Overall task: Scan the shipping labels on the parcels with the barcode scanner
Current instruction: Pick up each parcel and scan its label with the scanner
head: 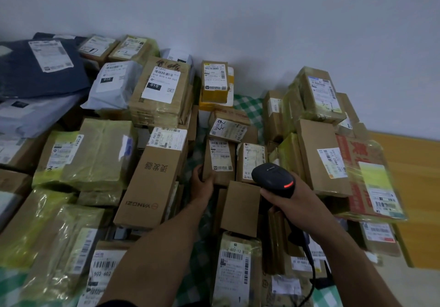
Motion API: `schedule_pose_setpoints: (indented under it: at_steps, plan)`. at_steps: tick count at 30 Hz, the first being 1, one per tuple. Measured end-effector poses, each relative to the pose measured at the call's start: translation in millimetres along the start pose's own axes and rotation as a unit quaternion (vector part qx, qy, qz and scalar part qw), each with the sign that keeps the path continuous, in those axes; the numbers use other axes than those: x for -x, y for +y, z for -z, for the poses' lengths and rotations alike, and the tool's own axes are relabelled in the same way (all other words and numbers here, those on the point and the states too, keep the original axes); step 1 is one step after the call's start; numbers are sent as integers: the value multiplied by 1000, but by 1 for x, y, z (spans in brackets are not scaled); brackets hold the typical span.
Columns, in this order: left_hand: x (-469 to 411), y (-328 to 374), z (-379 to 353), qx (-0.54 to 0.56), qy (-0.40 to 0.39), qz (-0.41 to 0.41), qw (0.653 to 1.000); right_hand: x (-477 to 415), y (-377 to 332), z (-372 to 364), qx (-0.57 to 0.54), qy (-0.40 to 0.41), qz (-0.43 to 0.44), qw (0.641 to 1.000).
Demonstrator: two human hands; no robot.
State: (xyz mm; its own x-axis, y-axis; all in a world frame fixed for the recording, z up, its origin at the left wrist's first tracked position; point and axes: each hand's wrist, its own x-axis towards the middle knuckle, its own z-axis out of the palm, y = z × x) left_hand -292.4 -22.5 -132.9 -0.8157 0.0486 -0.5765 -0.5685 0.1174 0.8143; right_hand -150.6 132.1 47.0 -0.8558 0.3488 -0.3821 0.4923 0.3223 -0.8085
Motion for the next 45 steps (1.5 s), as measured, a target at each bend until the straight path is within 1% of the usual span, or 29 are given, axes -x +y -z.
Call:
schedule_pose_setpoints:
  at_steps: [2,5,13,15,17,21,27,31,33,35,37,39,42,45]
  plan:
    - [2,1,0,-5,2,0,1000,-1,-2,1,-4,-3,7,1000]
    - [5,7,0,7,12,22,1000,-2,-3,1,-8,-4,10,1000]
    - [19,42,4,123,38,66,990,-3,-2,1,-18,-2,8,1000]
    - [24,47,7,125,18,70,990,-2,-3,0,-20,-2,10,1000]
    - [33,53,14,104,2,71,992,1,-5,0,-22,-3,16,1000]
    - [43,64,32,60,-7,45,997,5,-7,-1,-30,-2,26,999]
    - [63,84,46,49,-83,9,995,5,-2,-9,-38,20,18,999]
    - [86,87,51,91,-112,-14,989,10,-6,-12,-58,51,30,997]
    - [98,85,51,134,-139,-13,981,12,-8,-12,-95,73,32,992]
    - [110,81,49,148,-176,-18,973,14,-12,-12,-146,99,37,984]
    - [117,73,47,135,-212,-27,967,16,-18,-11,-183,122,49,974]
    - [119,66,46,113,-234,-44,965,19,-22,-9,-191,135,58,970]
    - [122,69,48,14,-267,-89,959,24,-23,-3,-155,145,72,975]
    - [125,83,50,-73,-273,-128,951,25,-17,2,-96,154,86,980]
